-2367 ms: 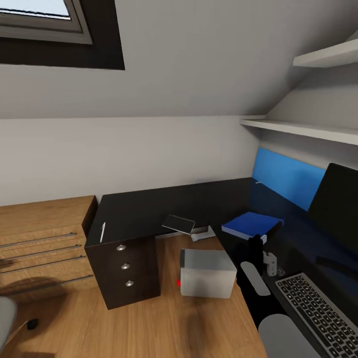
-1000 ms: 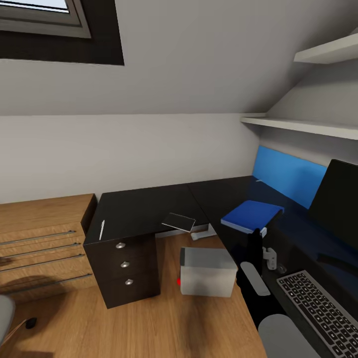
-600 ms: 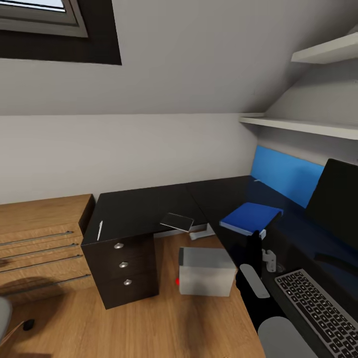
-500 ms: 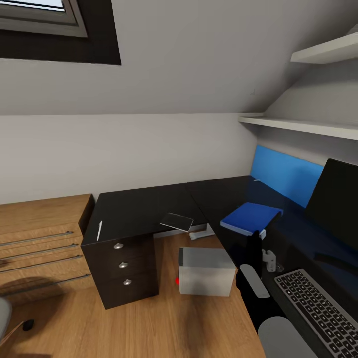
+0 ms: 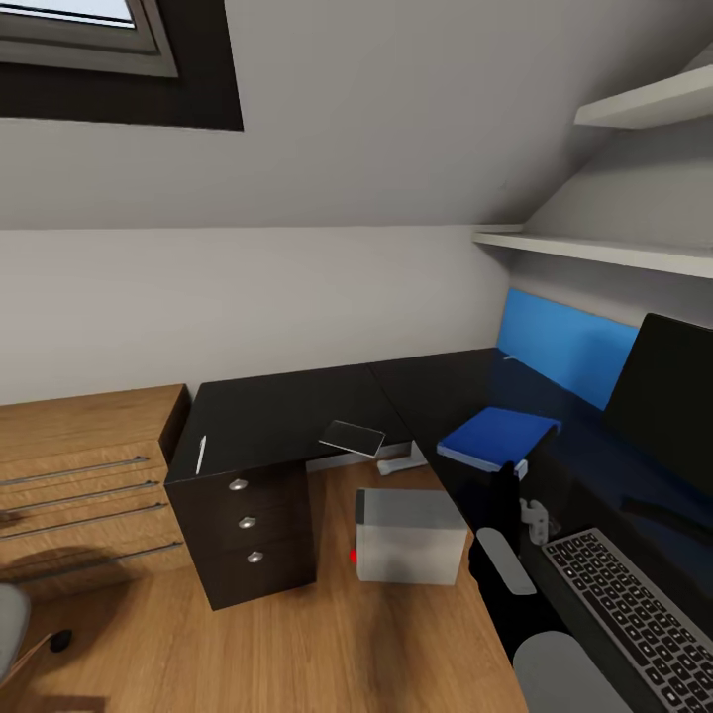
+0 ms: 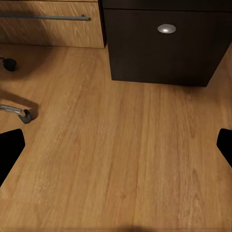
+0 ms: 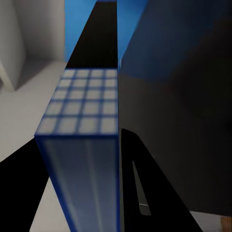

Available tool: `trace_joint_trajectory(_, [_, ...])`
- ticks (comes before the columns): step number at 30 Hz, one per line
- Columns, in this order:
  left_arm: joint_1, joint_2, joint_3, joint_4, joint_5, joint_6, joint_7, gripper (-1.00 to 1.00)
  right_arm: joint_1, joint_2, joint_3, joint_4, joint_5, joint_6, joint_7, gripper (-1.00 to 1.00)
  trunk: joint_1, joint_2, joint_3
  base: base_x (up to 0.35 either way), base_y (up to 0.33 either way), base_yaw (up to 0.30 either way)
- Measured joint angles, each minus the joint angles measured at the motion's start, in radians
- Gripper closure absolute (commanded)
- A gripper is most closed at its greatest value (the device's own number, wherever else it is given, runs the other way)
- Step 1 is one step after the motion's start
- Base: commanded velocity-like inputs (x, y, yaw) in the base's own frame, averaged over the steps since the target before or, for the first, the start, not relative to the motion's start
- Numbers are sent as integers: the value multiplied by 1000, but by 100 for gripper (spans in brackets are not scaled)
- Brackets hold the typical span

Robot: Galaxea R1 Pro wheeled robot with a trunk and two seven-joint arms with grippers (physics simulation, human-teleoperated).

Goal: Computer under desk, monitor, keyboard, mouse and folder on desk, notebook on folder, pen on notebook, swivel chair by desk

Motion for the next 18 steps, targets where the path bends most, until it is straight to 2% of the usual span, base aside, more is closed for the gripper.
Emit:
trace_joint_trajectory(11, [0, 0, -1, 0, 0, 0, -1, -100, 0, -4, 2, 9, 2, 1, 0, 100, 0, 0, 0, -1, 0, 0])
trace_joint_trajectory(12, [0, 0, -1, 0, 0, 0, -1, -100, 0, -4, 2, 9, 2, 1, 0, -100, 0, 0, 0, 0, 0, 0])
trace_joint_trajectory(18, [0, 0, -1, 0, 0, 0, -2, -100, 0, -5, 5, 9, 2, 1, -1, -100, 0, 0, 0, 0, 0, 0])
